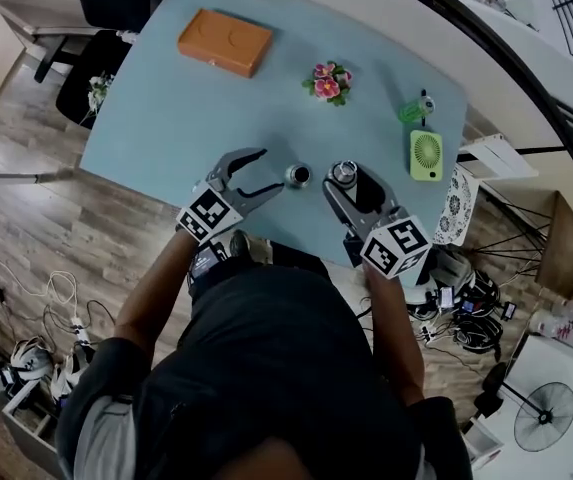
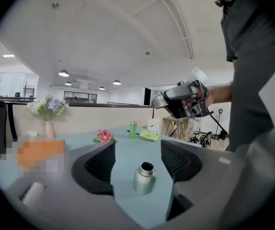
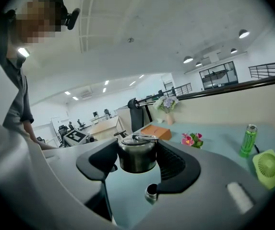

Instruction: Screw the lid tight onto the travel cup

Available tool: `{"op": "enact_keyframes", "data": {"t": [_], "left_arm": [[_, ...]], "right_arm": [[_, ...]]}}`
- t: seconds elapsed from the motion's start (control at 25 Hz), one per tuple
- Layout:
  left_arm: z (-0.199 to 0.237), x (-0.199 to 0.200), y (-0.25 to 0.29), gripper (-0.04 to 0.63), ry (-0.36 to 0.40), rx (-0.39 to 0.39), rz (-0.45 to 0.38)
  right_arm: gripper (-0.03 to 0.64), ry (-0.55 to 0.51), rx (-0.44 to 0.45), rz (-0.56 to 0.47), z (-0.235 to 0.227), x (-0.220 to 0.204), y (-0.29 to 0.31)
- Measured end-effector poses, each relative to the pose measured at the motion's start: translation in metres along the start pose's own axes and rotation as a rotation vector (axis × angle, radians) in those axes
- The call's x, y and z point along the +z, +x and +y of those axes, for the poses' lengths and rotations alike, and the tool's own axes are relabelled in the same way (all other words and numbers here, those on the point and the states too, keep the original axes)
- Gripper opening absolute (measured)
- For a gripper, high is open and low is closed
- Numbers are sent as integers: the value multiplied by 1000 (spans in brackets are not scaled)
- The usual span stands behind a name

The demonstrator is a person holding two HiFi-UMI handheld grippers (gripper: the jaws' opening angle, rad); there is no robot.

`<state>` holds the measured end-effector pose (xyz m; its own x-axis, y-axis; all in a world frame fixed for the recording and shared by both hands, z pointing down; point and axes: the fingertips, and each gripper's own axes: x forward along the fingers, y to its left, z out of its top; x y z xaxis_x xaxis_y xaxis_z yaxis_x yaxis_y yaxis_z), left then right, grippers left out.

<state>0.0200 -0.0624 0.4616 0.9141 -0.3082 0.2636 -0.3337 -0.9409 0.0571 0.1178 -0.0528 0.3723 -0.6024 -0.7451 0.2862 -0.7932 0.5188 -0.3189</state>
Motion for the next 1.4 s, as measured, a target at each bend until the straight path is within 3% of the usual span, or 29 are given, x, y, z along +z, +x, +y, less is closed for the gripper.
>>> {"op": "enact_keyframes", "data": {"t": [0.56, 0.8, 1.4], "left_arm": [[-19, -79, 60, 385, 22, -100, 127], [-21, -101, 75, 400, 37, -107, 180], [-32, -134, 108, 408, 59, -106, 221]], "right_arm": [[255, -74, 45, 139, -13, -67, 46], [255, -86, 47, 180, -21, -88, 53], [255, -122, 59, 245, -34, -133, 69]]}}
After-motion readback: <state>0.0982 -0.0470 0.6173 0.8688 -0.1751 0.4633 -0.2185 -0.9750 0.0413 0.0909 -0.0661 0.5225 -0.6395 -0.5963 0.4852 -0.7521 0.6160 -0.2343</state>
